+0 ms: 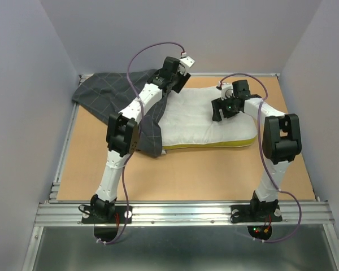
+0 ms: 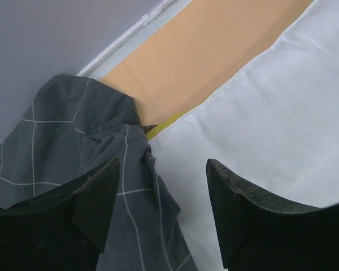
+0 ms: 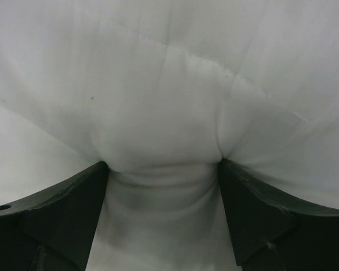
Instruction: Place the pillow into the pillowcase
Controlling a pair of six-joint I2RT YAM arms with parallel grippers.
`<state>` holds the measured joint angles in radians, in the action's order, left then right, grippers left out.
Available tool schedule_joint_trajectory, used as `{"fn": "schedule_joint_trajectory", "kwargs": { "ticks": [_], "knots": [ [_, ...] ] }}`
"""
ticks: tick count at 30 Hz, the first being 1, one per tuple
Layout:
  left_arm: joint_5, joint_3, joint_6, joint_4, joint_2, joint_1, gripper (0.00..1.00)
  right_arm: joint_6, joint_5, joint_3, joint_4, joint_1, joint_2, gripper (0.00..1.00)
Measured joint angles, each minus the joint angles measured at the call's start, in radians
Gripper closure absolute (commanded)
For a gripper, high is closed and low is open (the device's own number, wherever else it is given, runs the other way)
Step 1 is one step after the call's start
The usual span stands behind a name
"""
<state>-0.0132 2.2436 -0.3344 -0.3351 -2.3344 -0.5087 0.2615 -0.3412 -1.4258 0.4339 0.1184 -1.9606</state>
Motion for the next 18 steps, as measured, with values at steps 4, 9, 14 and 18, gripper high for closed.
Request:
{"fn": "schedule_joint_trajectory", "kwargs": {
  "ticks": [4, 9, 14, 18],
  "knots": [
    [-0.06, 0.025, -0.031, 0.035, -0.057, 0.016, 0.46, 0.003, -0.053, 0.022, -0.045, 0.008, -0.003, 0.48],
    [-0.088, 0.018, -0.043, 0.039, -0.109, 0.058, 0.46, 0.021, -0.117, 0.094, -0.103, 0.01, 0.027, 0.57],
    [-0.118, 0.006, -0.037, 0.042, -0.125, 0.075, 0.69, 0.044, -0.138, 0.136, -0.125, 0.016, 0.05, 0.61],
    [-0.123, 0.01, -0.04, 0.04, -0.133, 0.068, 1.0, 0.057, -0.151, 0.162, -0.139, 0.016, 0.067, 0.65]
  ]
}}
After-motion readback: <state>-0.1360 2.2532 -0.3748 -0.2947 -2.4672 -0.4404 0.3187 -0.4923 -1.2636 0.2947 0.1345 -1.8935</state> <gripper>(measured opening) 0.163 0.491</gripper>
